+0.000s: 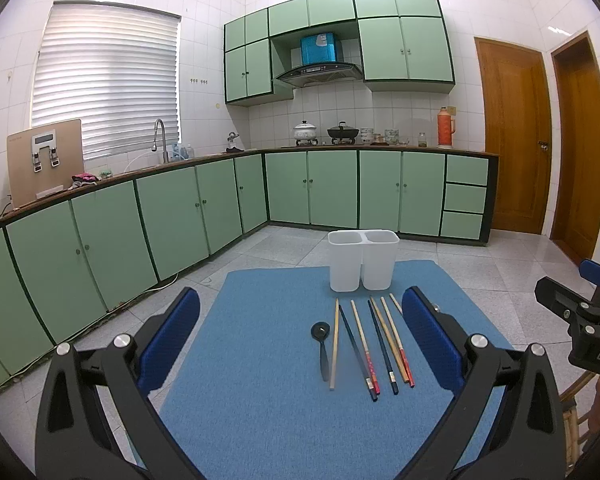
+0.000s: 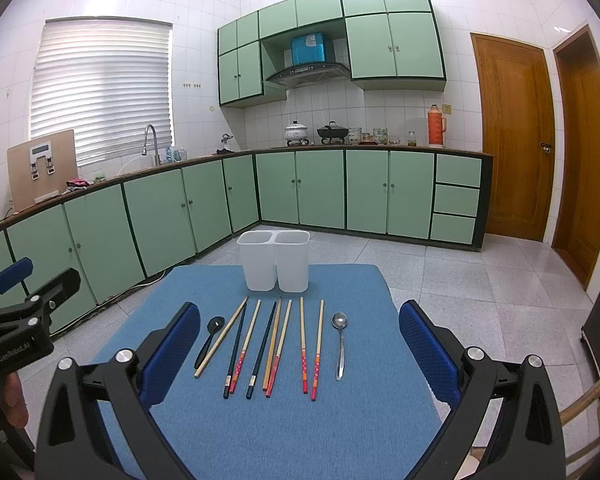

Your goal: Organize utensils

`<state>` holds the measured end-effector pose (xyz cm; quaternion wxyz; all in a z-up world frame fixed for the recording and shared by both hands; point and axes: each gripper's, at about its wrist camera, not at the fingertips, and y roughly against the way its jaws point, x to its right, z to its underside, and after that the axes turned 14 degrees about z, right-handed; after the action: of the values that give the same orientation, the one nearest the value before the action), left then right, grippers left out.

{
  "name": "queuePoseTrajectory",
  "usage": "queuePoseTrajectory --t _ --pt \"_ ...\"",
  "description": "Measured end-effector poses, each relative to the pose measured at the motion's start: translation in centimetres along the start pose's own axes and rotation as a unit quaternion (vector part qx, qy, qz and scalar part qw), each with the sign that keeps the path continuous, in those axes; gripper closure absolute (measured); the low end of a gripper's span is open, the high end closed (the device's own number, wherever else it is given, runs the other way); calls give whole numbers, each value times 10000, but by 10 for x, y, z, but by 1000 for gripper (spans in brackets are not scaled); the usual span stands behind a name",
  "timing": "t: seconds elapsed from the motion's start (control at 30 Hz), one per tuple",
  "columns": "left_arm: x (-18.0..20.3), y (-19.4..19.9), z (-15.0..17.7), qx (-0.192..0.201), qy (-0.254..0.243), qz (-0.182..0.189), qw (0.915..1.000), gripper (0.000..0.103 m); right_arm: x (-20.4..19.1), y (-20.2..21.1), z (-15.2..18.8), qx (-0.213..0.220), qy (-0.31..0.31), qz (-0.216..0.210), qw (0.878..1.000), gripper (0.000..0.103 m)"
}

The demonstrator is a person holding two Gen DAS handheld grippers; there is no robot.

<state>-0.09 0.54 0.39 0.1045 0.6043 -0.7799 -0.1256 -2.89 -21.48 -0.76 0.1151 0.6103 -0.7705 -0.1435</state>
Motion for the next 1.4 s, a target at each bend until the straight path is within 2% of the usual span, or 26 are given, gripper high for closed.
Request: queuePoseTrajectory --t 1.07,1.4 --pt "0 0 1 -10 3 2 10000 5 0 -2 0 -20 2 0 10000 6" --pt "-11 -4 5 -148 47 -1 9999 5 -5 -11 2 -135 31 10 9999 6"
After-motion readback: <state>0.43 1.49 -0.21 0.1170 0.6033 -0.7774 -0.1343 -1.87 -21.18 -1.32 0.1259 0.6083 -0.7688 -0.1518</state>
